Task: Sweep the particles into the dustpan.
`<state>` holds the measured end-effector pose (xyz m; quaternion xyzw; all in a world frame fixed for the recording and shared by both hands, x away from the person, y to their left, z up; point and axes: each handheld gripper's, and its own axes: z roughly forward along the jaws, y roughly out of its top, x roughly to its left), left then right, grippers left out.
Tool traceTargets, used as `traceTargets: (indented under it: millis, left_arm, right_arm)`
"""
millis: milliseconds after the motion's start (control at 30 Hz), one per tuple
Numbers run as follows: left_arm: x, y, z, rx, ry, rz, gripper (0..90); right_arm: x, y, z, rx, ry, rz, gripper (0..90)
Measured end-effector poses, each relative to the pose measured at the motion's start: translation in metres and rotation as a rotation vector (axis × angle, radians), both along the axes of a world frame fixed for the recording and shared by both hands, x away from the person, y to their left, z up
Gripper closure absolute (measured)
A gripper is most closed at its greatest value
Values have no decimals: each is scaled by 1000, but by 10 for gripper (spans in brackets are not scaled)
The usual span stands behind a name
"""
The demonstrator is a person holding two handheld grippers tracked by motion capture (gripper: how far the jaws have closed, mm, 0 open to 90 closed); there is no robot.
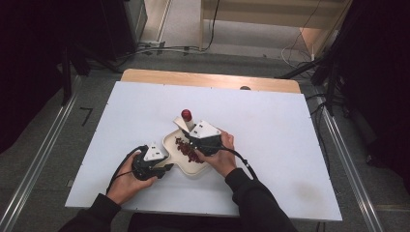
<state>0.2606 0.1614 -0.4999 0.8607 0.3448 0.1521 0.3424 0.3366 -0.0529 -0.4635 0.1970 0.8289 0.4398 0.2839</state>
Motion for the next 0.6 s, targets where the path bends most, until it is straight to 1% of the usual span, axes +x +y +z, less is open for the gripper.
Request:
traceTargets:
  millis: [100, 133, 167, 200, 267, 333, 433, 500, 533, 600]
  left_arm:
    - [-1, 2, 0, 2, -7, -14, 671]
    - [-2, 4, 0, 4, -8, -28, 670]
    - [-3, 4, -1, 3, -11, -32, 670]
    - [-5, 5, -1, 3, -10, -35, 670]
    - [-5, 6, -1, 6, -9, -43, 670]
    - [-6, 5, -1, 5, -12, -50, 670]
    - [-7, 2, -1, 7, -8, -63, 670]
    - [-7, 0, -1, 8, -6, -66, 670]
    - [-7, -1, -1, 6, -7, -66, 670]
    - [-7, -2, -1, 6, -7, -68, 670]
  right_arm:
    - [4, -13, 3, -1, -3, -53, 642]
    - [5, -17, 3, -1, -3, -64, 642]
    - [6, -23, 2, -4, -2, -84, 642]
    - [6, -27, 1, -6, -3, -101, 642]
    - [8, -37, -3, -16, 11, -135, 642]
    - [7, -43, -8, -23, 11, -164, 642]
    - [4, -48, -14, -36, 5, -183, 642]
    - [2, -50, -14, -17, 18, -183, 642]
    - [0, -50, -15, -12, 24, -195, 642]
    - [-3, -48, -15, -1, 37, -195, 642]
